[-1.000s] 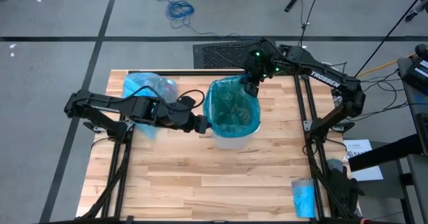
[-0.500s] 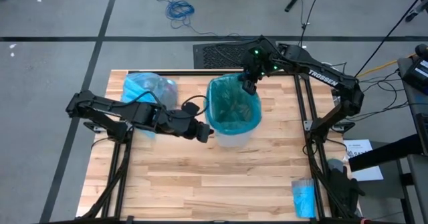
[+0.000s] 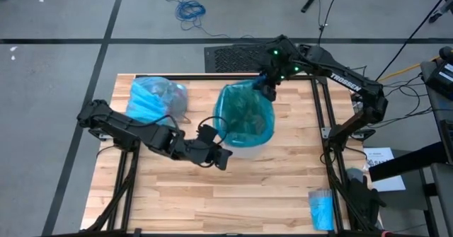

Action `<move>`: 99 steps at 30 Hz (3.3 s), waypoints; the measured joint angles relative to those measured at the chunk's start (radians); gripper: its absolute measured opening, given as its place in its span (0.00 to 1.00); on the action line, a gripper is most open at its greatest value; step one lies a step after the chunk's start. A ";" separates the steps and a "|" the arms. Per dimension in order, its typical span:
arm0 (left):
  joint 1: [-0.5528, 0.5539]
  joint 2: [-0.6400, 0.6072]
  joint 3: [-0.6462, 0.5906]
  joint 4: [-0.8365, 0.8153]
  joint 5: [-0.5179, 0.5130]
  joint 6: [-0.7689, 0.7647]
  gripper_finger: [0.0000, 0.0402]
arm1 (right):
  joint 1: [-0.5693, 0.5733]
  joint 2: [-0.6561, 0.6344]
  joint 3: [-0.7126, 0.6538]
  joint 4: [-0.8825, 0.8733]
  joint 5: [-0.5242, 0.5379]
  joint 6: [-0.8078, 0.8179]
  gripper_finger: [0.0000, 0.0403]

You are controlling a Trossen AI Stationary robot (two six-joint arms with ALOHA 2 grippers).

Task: Place trash/remove bag and relplace
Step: Insert the new blue trash bag into the white trash bin

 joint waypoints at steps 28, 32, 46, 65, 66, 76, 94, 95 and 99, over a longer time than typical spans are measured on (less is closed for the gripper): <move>0.030 0.128 0.000 0.031 -0.225 -0.029 0.01 | -0.013 0.001 0.000 -0.107 0.003 -0.033 0.37; 0.042 0.096 0.000 -0.041 -0.231 -0.026 0.01 | -0.013 0.001 0.000 -0.108 0.003 -0.009 0.37; 0.020 0.029 0.000 -0.246 -0.243 -0.076 0.01 | -0.009 -0.002 0.000 -0.129 -0.058 0.024 0.37; -0.067 0.029 0.000 -0.105 -0.197 -0.044 0.03 | -0.010 -0.002 0.000 -0.122 -0.055 0.012 0.37; -0.074 0.029 0.000 -0.090 -0.197 -0.044 0.05 | -0.010 -0.002 0.000 -0.123 -0.055 0.012 0.37; -0.147 0.030 0.092 -0.059 -0.230 0.066 0.15 | -0.010 -0.007 0.000 -0.129 -0.053 0.011 0.37; -0.014 0.038 0.287 -0.138 -0.313 1.107 0.14 | -0.010 -0.007 0.000 -0.129 -0.052 0.009 0.37; 0.007 0.039 0.287 -0.138 -0.270 1.121 0.15 | -0.010 -0.007 0.000 -0.129 -0.052 0.009 0.37; 0.067 0.039 0.287 -0.194 -0.103 1.118 0.18 | -0.010 -0.007 0.000 -0.129 -0.052 0.015 0.37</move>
